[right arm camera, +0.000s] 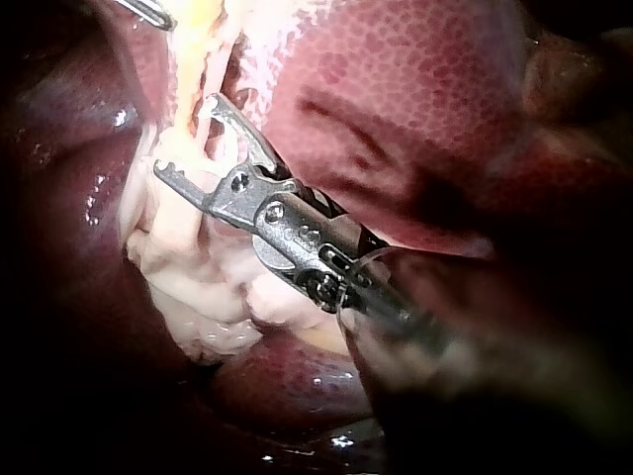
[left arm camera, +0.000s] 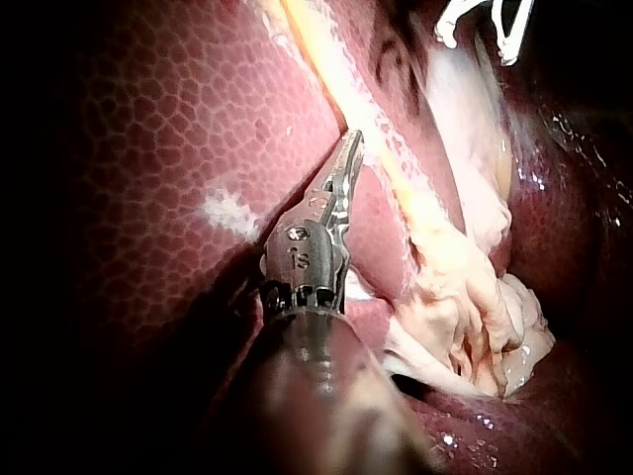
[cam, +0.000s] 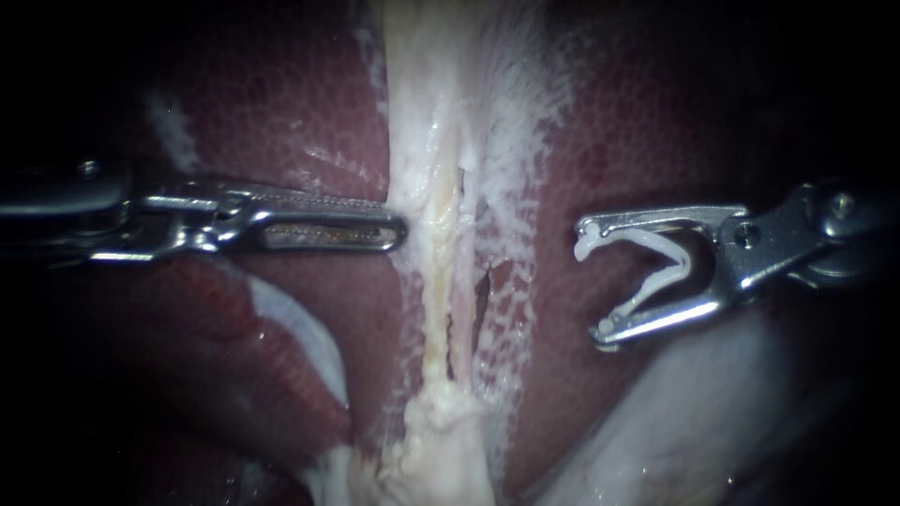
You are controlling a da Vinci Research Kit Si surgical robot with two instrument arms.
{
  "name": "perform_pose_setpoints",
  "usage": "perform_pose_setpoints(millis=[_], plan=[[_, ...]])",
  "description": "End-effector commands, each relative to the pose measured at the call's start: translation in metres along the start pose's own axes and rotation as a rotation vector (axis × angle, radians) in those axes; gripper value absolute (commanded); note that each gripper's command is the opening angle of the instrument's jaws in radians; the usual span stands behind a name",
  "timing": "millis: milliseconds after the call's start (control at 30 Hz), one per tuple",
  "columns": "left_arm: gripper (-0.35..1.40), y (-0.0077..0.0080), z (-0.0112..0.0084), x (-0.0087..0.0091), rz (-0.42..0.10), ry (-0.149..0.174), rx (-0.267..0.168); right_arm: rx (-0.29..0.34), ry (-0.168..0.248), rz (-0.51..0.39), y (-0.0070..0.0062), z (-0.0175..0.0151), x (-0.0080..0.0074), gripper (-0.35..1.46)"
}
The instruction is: Clipping first clip left tube
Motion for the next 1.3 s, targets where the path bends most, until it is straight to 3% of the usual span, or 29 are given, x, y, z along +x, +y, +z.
perform_pose_setpoints(millis=[33,233,700,933,1300], plan=[[-0.35,0.0000,-0.0001,0.0000,0.000,0.000,0.000,0.000,0.000,0.000,0.0000,0.0000,0.0000,0.57],[-0.35,-0.0007,-0.0009,-0.0002,-0.001,0.001,0.003,0.000,0.000,0.000,0.0000,0.0001,0.0000,0.57],[-0.35,-0.0049,-0.0058,-0.0016,-0.005,0.005,0.020,0.021,-0.007,-0.017,-0.0009,0.0031,-0.0013,0.57],[-0.35,-0.0051,-0.0075,-0.0029,-0.011,0.007,0.012,0.048,-0.010,-0.019,-0.0015,0.0058,-0.0022,0.57],[-0.35,-0.0053,-0.0077,-0.0030,-0.012,0.007,0.012,0.089,-0.024,-0.001,-0.0027,0.0120,-0.0049,0.57]])
